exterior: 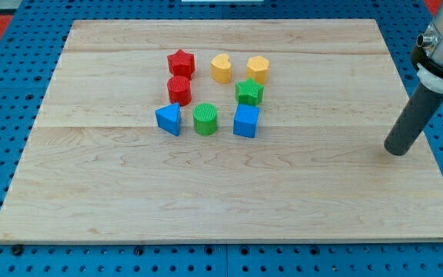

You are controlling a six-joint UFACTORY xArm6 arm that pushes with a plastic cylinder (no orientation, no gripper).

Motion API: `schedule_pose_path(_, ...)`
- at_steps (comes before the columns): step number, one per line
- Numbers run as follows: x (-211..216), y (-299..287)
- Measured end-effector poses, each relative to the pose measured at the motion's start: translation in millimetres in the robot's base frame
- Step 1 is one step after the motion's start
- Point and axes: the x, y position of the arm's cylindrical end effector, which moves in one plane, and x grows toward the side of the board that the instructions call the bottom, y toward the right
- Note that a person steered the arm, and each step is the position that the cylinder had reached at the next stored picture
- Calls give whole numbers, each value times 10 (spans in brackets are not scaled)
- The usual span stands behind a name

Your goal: Push the blue cube a bit left

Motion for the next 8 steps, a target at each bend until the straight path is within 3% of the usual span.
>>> schedule_pose_path(1, 13, -153)
schedule_pose_path(3, -53, -1168)
schedule_pose_path(8, -281, -1326)
